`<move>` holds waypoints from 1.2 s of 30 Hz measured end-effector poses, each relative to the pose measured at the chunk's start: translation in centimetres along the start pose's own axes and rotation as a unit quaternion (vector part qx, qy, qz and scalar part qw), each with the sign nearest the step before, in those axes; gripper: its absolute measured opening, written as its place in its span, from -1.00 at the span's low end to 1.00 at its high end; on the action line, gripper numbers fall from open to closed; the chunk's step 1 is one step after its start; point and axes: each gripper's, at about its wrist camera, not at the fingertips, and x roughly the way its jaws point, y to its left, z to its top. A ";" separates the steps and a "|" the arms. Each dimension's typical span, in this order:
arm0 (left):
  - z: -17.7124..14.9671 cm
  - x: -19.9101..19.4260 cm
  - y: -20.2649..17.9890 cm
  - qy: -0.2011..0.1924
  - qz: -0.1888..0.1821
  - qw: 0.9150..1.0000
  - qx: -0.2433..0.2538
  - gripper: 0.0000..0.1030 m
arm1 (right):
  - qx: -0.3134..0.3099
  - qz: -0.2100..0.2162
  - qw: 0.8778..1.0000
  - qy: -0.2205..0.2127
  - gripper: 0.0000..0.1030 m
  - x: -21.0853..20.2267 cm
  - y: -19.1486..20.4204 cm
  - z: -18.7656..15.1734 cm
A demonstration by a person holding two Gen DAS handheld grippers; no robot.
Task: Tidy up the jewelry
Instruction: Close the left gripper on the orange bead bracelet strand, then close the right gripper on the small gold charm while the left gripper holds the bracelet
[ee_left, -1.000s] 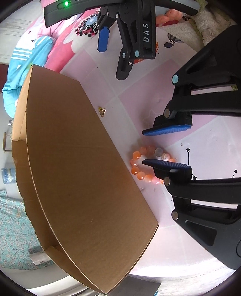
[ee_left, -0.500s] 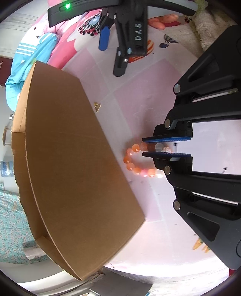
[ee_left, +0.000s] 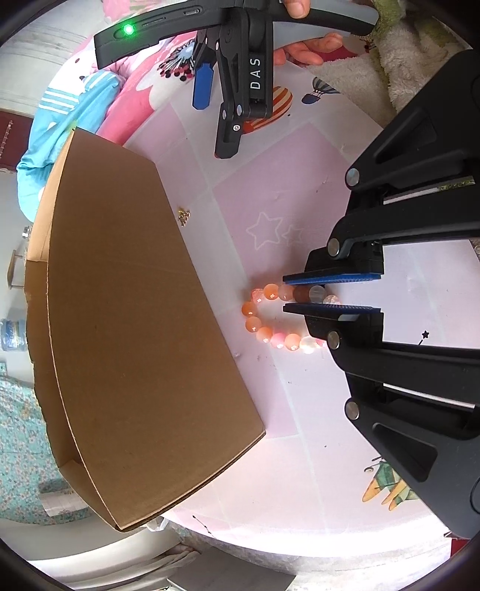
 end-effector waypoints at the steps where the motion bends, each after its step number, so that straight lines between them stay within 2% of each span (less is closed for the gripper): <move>1: 0.0 0.0 0.0 -0.001 -0.003 1.000 0.001 -0.83 | -0.001 0.000 1.000 0.001 0.87 0.0 0.0 0.0; 7: -0.2 0.0 0.4 -0.006 -0.021 1.000 -0.003 -0.83 | -0.006 0.008 1.000 0.024 0.87 0.2 -0.2 0.9; 10: -0.3 0.1 0.5 -0.009 -0.030 1.000 -0.004 -0.83 | -0.002 0.033 0.999 0.003 0.87 -0.5 0.0 1.2; 13: -0.6 0.1 0.6 -0.012 -0.037 0.999 -0.004 -0.83 | -0.024 0.048 0.998 -0.025 0.86 -1.2 1.6 2.5; 18: -0.5 0.2 0.8 -0.013 -0.047 0.999 0.003 -0.83 | -0.054 0.060 0.996 -0.043 0.43 -1.0 4.1 3.9; 23: -0.7 0.1 1.1 -0.015 -0.055 0.998 0.012 -0.83 | -0.043 0.078 0.996 -0.031 -0.12 0.3 4.4 4.4; 29: -0.9 0.1 1.4 -0.015 -0.061 0.998 0.020 -0.83 | -0.039 0.084 0.995 -0.024 -0.45 1.4 4.1 4.9; 36: -0.6 0.1 1.4 -0.015 -0.065 0.997 0.024 -0.83 | -0.051 0.080 0.995 -0.022 -0.66 2.1 4.9 5.2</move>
